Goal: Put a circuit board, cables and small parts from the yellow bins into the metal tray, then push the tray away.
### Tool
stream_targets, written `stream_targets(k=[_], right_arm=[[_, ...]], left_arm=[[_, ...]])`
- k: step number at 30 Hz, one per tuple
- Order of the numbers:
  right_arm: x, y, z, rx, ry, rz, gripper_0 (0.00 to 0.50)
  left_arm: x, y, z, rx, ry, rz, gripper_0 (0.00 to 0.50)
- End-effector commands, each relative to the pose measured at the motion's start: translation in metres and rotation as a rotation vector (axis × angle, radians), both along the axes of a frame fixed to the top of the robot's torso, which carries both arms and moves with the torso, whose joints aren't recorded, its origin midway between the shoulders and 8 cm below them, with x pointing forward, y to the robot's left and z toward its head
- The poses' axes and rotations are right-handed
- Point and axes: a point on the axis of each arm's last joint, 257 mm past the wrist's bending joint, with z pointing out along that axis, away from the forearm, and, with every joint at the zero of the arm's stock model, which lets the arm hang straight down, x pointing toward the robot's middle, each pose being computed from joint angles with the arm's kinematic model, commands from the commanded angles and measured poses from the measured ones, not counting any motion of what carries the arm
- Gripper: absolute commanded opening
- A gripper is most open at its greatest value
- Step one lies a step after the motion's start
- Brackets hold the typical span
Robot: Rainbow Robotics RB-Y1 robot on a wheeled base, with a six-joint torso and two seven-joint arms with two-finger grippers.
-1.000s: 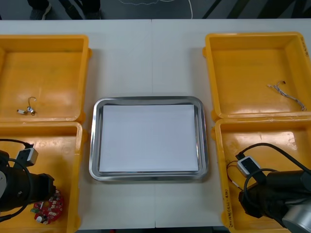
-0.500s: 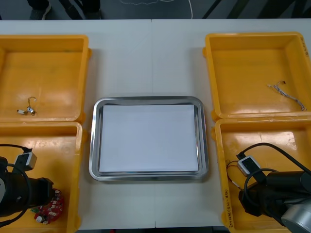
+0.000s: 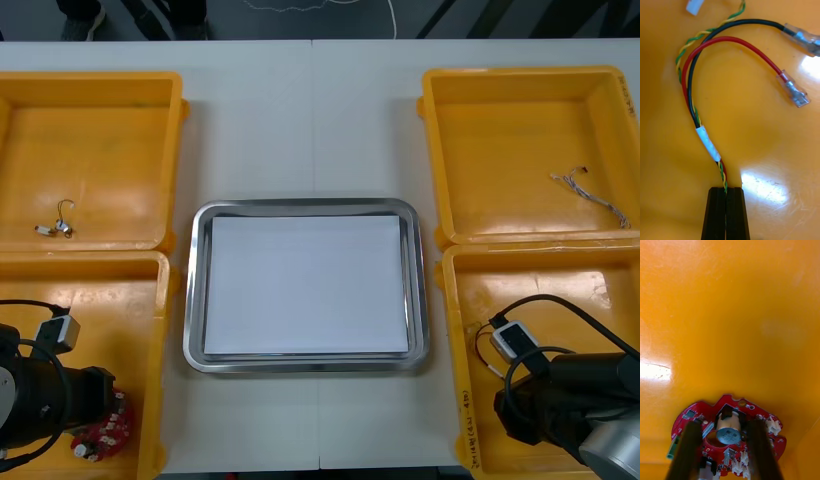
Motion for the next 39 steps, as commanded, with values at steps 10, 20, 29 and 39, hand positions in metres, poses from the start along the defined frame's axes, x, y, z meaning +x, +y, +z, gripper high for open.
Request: stream_targets(k=[10,20,29,39], right_arm=[[0.007,-0.054,0.036,-0.059,-0.034,-0.045,0.000],[-0.005,-0.092,0.042,-0.087,-0.029,-0.109,0.000],[-0.023,-0.096,0.023,-0.069,-0.007,-0.128,0.000],[-0.015,-0.095,0.016,-0.049,-0.032,-0.116,0.102]], left_arm=[[-0.007,-0.003,-0.004,-0.015,0.006,0.034,0.000],[0.006,0.006,0.029,0.012,-0.057,0.022,0.000],[0.030,0.021,0.059,0.053,-0.107,0.024,0.000],[0.076,0.030,0.071,0.050,-0.157,0.046,0.000]])
